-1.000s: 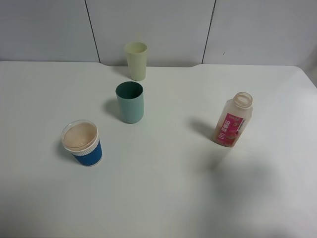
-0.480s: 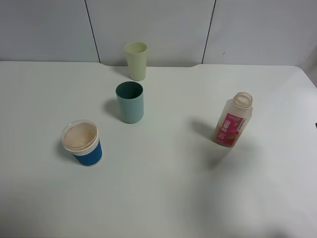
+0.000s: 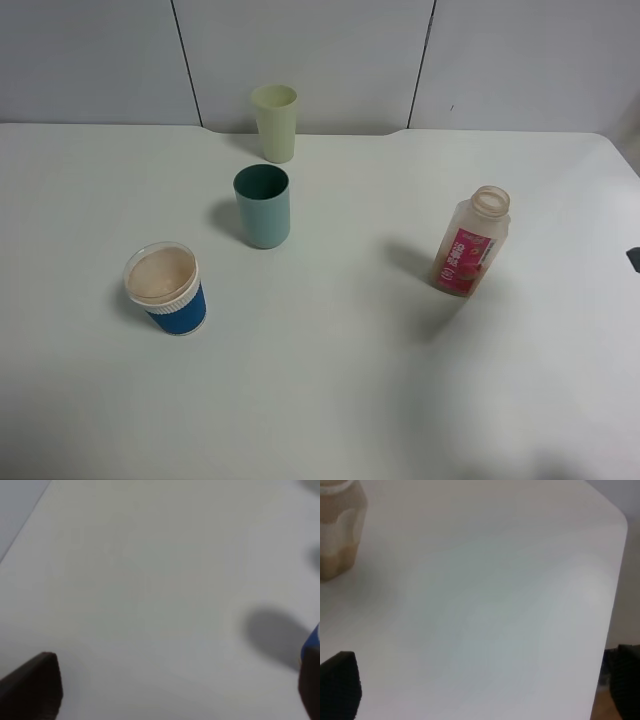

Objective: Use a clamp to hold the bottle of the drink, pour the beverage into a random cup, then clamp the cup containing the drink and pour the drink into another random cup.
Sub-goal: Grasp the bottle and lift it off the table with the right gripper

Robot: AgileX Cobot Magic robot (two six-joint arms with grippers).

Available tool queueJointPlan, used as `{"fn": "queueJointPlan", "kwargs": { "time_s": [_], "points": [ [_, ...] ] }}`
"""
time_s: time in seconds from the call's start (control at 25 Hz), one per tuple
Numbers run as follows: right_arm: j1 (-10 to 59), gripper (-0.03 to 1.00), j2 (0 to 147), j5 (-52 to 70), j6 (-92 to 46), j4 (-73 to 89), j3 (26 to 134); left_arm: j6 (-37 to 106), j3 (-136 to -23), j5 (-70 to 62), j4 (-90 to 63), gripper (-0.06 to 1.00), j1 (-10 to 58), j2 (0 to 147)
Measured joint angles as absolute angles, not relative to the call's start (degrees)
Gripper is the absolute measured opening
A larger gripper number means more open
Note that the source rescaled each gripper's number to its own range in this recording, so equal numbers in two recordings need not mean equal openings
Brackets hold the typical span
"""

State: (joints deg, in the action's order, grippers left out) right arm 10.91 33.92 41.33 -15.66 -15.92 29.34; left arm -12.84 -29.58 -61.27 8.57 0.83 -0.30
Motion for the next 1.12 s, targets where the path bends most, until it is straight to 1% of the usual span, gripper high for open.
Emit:
{"fn": "queueJointPlan", "kwargs": {
  "time_s": [0.16, 0.32, 0.72, 1.04, 1.12],
  "points": [
    [10.91, 1.00, 33.96, 40.22, -18.45, -16.05, 28.13, -12.84, -29.58, -61.27, 8.57, 0.88, 0.83, -0.30],
    [10.91, 1.00, 33.96, 36.63, -22.25, -16.07, 23.17, -12.84, -29.58, -61.27, 8.57, 0.88, 0.83, -0.30],
    [10.91, 1.00, 33.96, 28.42, -23.38, -14.47, 15.92, -12.84, -29.58, -61.27, 8.57, 0.88, 0.83, -0.30],
    [10.91, 1.00, 34.05, 26.47, -23.88, -13.40, 15.27, -12.84, -29.58, -61.27, 8.57, 0.88, 0.83, -0.30],
    [10.91, 1.00, 36.27, 25.23, -23.56, -11.98, 15.27, -12.84, -29.58, -61.27, 8.57, 0.88, 0.83, -0.30]
  ]
}}
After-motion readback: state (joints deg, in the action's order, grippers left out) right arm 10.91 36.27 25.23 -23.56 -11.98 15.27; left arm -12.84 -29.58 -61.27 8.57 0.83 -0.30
